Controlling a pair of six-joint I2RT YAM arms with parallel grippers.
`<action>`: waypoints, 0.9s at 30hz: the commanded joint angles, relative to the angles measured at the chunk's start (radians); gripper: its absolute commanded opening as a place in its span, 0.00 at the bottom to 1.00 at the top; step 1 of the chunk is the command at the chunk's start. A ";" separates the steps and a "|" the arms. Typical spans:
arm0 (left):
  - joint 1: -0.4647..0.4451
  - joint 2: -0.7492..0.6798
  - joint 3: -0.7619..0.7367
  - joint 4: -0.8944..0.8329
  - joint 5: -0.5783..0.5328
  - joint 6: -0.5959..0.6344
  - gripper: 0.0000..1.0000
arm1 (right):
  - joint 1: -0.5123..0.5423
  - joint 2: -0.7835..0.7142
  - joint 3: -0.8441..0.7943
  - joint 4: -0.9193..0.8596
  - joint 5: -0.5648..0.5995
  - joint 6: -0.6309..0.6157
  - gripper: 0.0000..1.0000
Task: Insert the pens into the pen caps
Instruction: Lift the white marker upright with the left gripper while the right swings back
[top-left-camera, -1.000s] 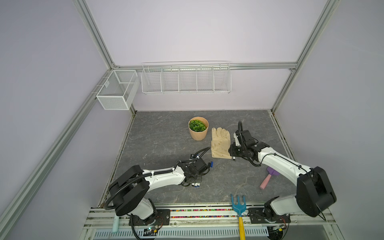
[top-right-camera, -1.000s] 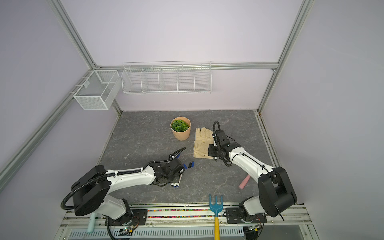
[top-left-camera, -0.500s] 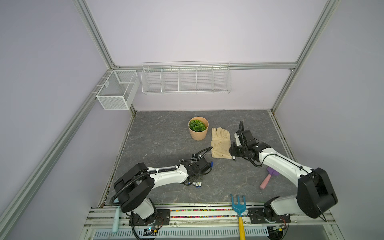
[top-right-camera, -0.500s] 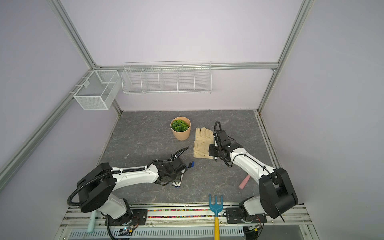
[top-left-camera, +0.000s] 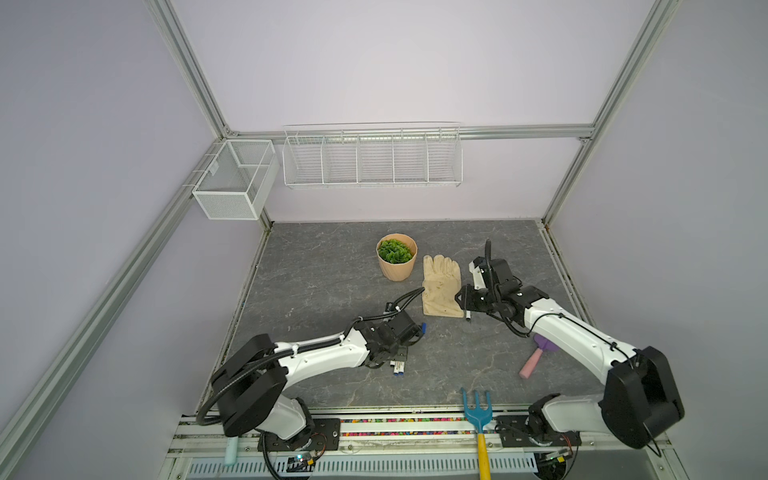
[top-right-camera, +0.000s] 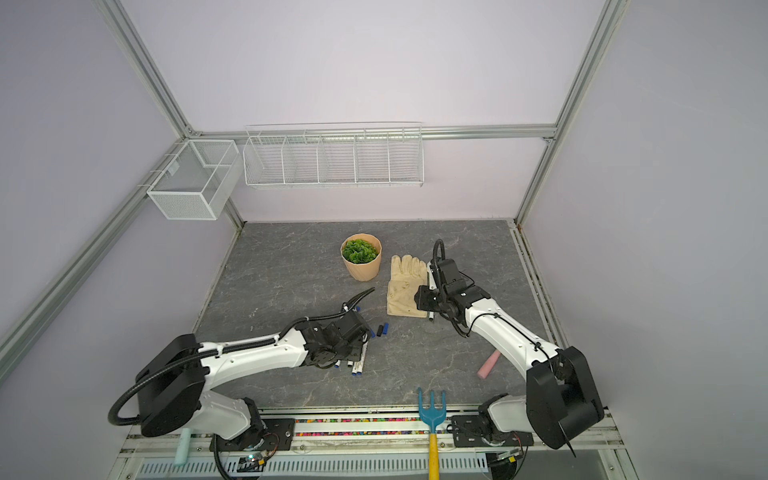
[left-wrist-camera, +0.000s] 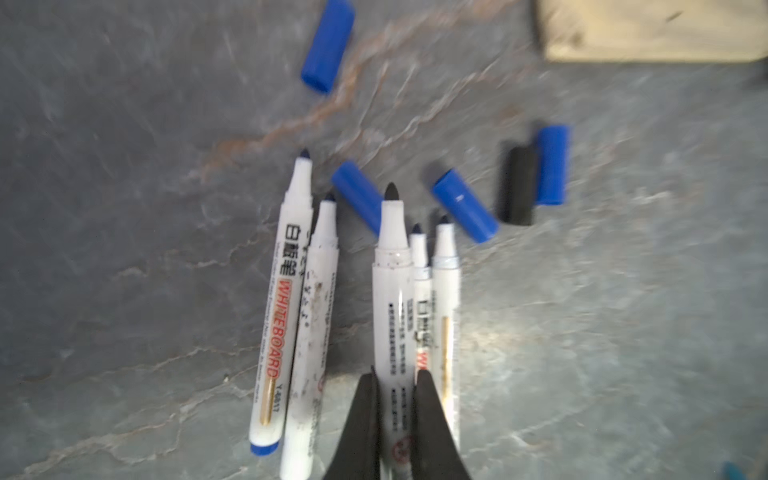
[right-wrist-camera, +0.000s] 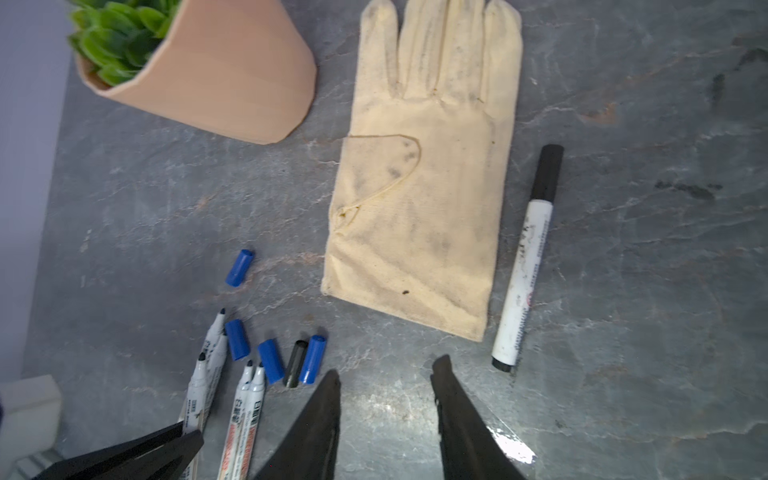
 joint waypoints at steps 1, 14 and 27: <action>-0.004 -0.121 0.012 0.093 -0.010 0.051 0.00 | 0.035 -0.042 0.014 0.105 -0.197 -0.010 0.45; -0.004 -0.305 -0.155 0.423 0.014 0.076 0.00 | 0.232 0.010 0.140 0.138 -0.407 -0.139 0.57; -0.004 -0.323 -0.166 0.452 0.017 0.075 0.00 | 0.256 0.124 0.199 0.064 -0.344 -0.158 0.47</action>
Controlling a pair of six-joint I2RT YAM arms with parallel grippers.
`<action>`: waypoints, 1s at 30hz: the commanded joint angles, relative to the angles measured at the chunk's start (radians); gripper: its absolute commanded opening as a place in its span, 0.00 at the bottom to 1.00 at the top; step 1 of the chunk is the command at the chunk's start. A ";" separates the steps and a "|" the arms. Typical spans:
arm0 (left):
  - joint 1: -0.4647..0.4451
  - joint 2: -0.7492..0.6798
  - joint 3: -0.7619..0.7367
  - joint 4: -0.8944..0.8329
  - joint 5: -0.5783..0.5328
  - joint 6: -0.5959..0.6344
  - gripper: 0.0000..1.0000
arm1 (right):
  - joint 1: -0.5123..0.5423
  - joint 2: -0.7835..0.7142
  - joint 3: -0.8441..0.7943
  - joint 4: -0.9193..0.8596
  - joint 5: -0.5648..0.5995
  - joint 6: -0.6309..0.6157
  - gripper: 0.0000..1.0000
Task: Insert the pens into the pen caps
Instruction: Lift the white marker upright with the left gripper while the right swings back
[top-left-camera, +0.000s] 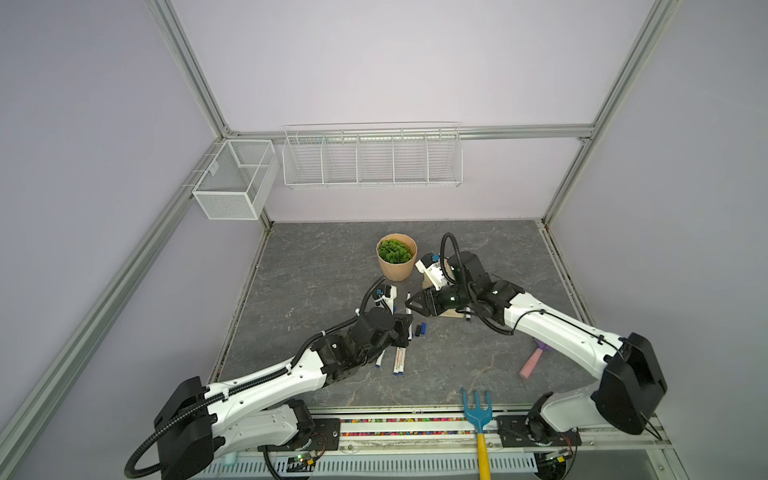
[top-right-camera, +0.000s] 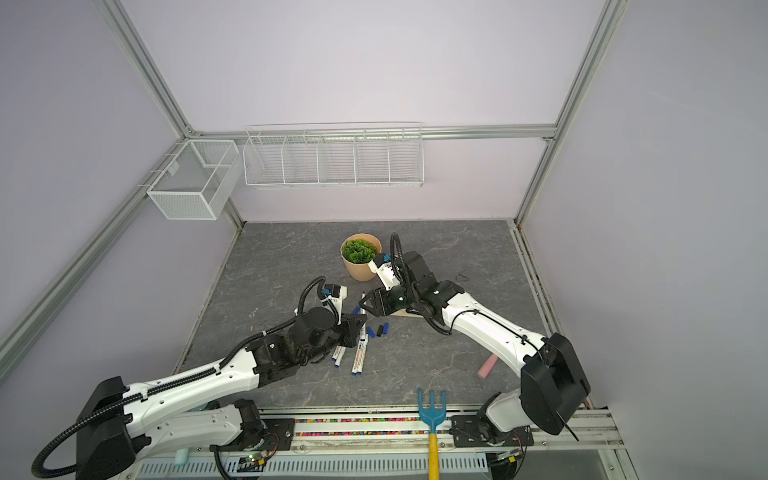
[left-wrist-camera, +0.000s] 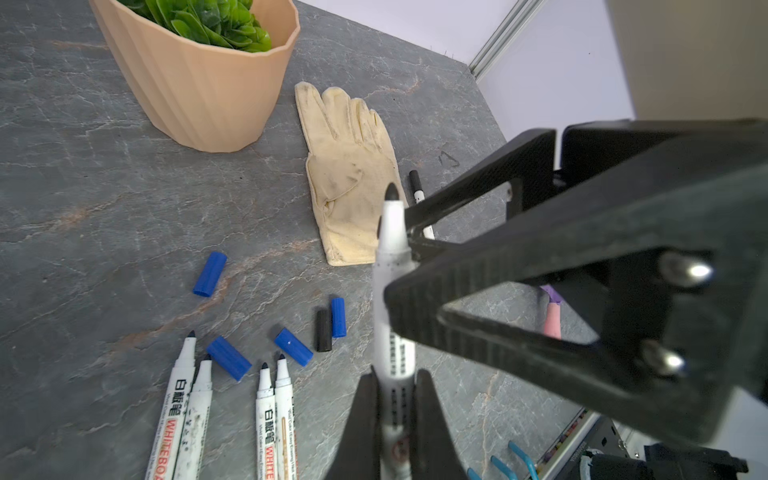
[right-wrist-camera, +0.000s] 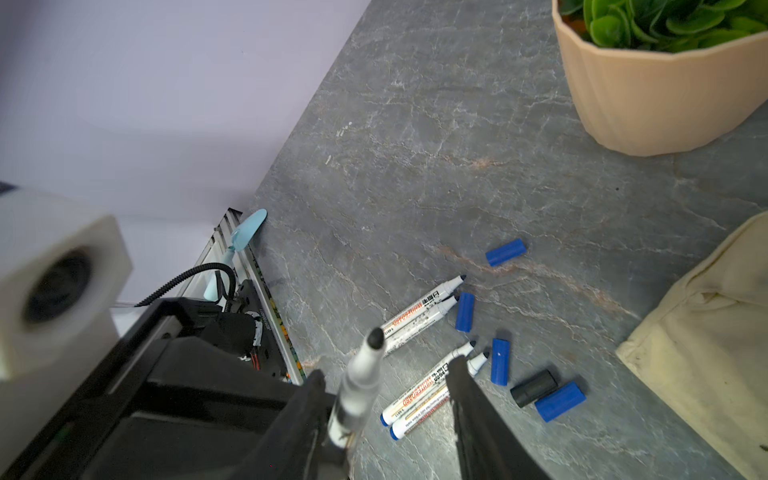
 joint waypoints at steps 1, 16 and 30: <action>-0.003 -0.005 -0.014 0.028 0.000 0.009 0.00 | 0.014 0.018 0.016 -0.008 -0.023 -0.024 0.45; -0.003 0.030 -0.023 0.030 -0.004 0.008 0.36 | 0.020 0.003 -0.009 0.044 -0.073 -0.020 0.08; -0.003 0.069 -0.034 0.111 0.044 0.049 0.25 | -0.015 -0.028 -0.024 0.085 -0.108 0.024 0.07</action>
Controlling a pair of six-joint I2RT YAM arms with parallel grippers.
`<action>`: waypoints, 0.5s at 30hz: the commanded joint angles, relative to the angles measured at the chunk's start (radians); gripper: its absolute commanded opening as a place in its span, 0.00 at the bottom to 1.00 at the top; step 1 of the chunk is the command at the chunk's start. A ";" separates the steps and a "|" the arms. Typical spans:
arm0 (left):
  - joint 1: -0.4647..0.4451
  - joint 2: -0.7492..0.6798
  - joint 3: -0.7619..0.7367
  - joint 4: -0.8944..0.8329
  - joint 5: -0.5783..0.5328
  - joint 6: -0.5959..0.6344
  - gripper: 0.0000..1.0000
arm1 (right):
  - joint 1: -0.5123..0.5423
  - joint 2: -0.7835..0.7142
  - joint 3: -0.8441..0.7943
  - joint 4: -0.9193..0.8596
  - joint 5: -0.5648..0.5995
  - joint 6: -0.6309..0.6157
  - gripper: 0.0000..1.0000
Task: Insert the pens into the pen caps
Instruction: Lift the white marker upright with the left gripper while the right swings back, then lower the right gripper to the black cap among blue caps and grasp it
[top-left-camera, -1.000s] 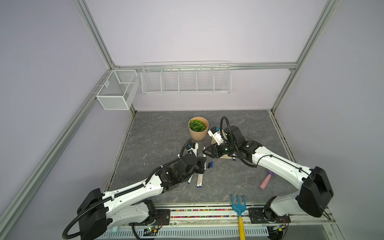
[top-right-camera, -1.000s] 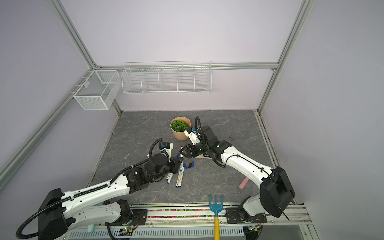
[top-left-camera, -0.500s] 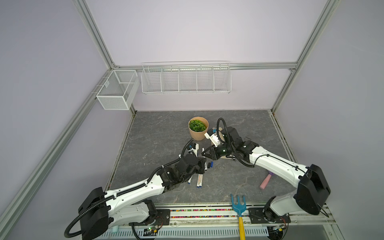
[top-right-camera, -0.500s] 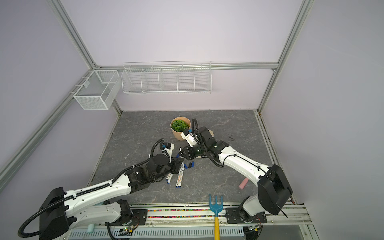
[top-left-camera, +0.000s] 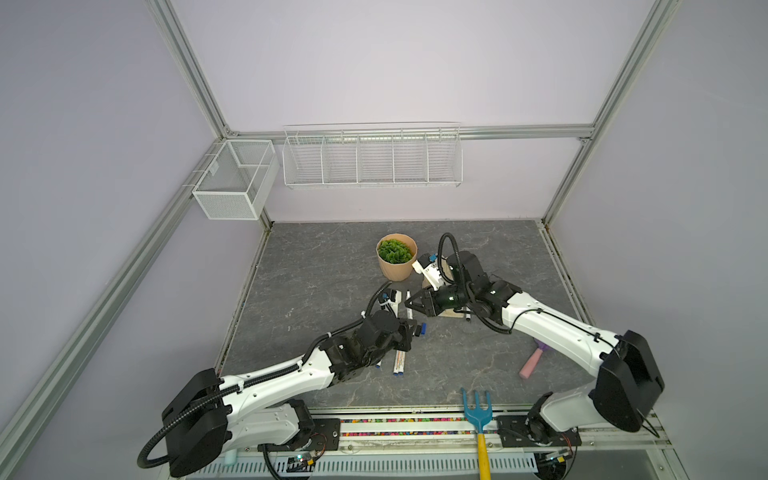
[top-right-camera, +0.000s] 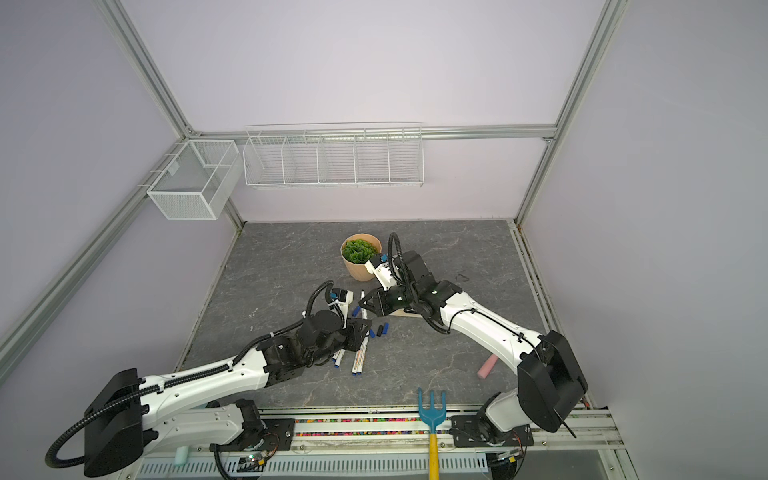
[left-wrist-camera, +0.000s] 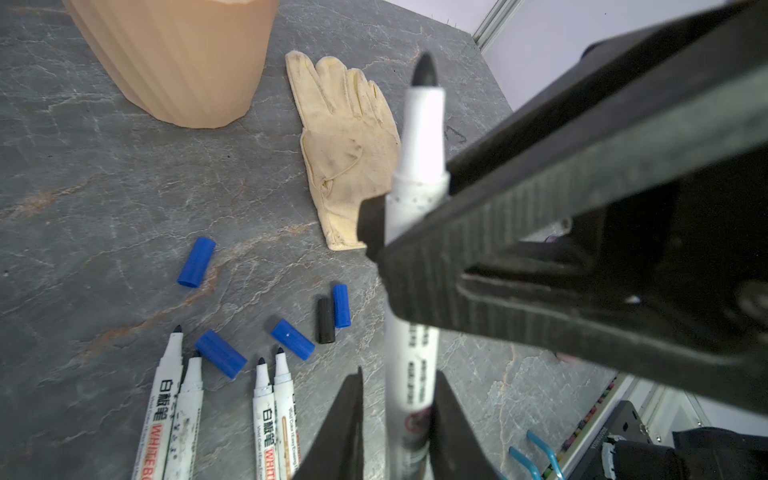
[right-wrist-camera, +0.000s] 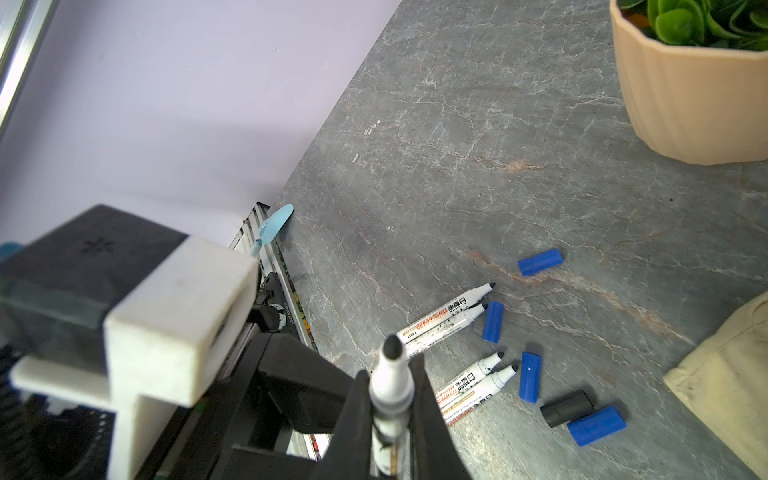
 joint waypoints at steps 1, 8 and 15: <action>-0.003 0.007 0.007 0.046 0.013 0.029 0.24 | -0.008 -0.031 -0.021 0.034 -0.025 0.016 0.07; -0.003 0.012 0.015 0.078 0.005 0.056 0.22 | -0.020 -0.025 -0.031 0.053 -0.044 0.032 0.07; -0.003 -0.001 -0.010 0.114 -0.030 0.040 0.00 | -0.031 -0.027 -0.037 0.047 -0.043 0.037 0.07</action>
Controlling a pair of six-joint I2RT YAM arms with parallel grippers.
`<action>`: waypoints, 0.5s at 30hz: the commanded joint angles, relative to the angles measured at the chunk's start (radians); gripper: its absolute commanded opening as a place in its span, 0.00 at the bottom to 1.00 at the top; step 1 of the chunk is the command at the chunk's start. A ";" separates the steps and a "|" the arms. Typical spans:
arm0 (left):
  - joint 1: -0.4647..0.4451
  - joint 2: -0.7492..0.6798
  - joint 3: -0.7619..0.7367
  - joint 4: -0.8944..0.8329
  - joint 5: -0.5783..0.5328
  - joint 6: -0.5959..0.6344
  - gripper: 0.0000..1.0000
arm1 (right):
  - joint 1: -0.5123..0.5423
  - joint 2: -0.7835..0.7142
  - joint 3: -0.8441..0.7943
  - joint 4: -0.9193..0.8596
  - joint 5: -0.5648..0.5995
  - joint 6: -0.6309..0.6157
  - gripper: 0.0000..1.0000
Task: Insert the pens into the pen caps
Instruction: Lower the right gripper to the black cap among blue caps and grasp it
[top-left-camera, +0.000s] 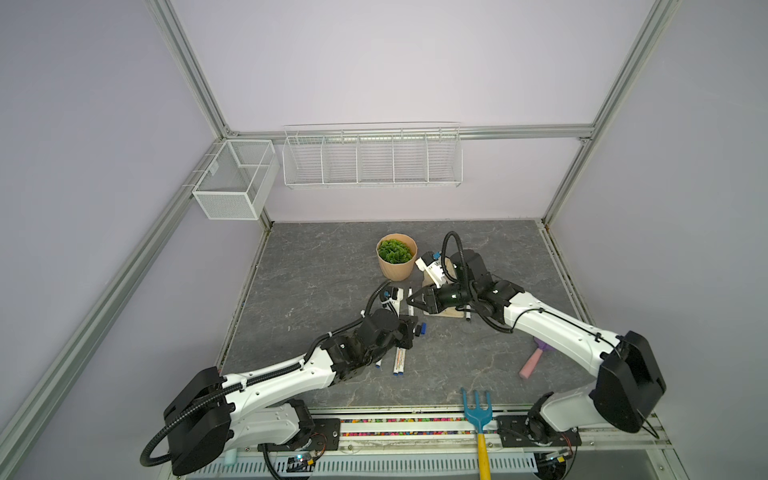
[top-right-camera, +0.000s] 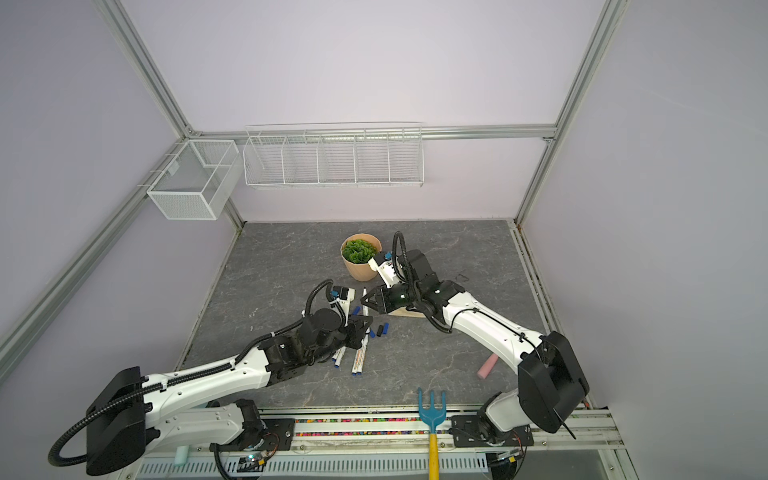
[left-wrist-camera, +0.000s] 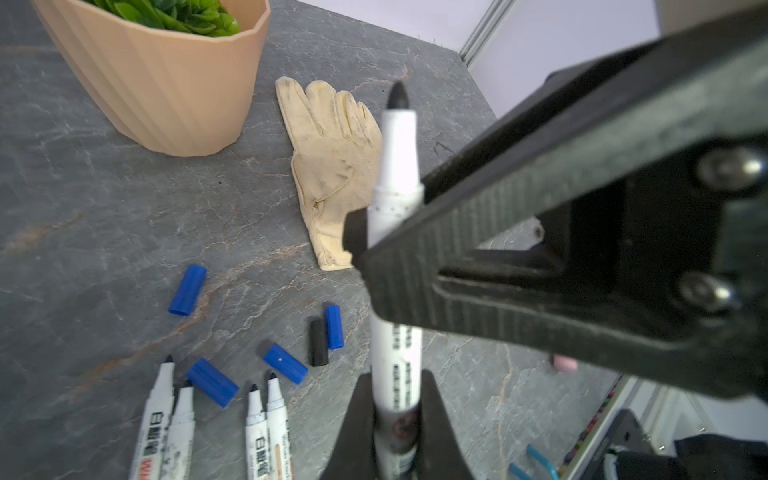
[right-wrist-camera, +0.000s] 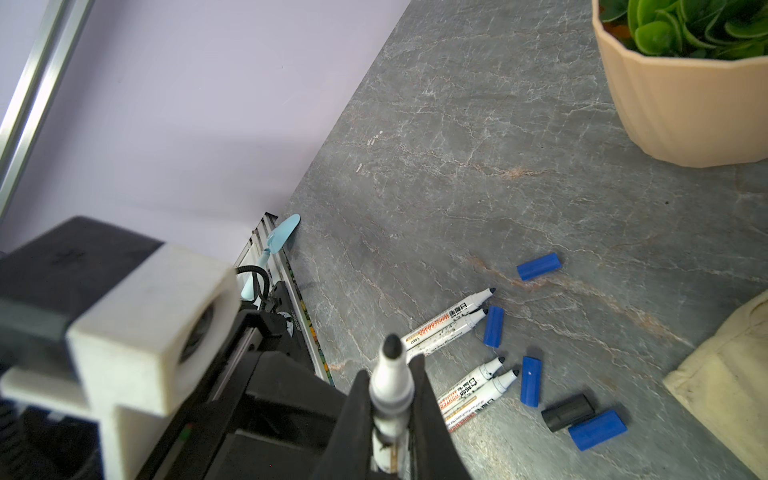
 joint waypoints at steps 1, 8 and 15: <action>-0.004 -0.018 -0.010 0.041 -0.036 -0.002 0.00 | -0.006 -0.021 -0.021 0.005 -0.004 0.007 0.08; -0.004 -0.068 -0.023 -0.201 -0.260 -0.156 0.00 | 0.007 0.013 -0.008 -0.191 0.197 -0.052 0.47; -0.002 -0.147 -0.091 -0.366 -0.396 -0.353 0.00 | 0.017 0.148 0.075 -0.381 0.256 -0.118 0.46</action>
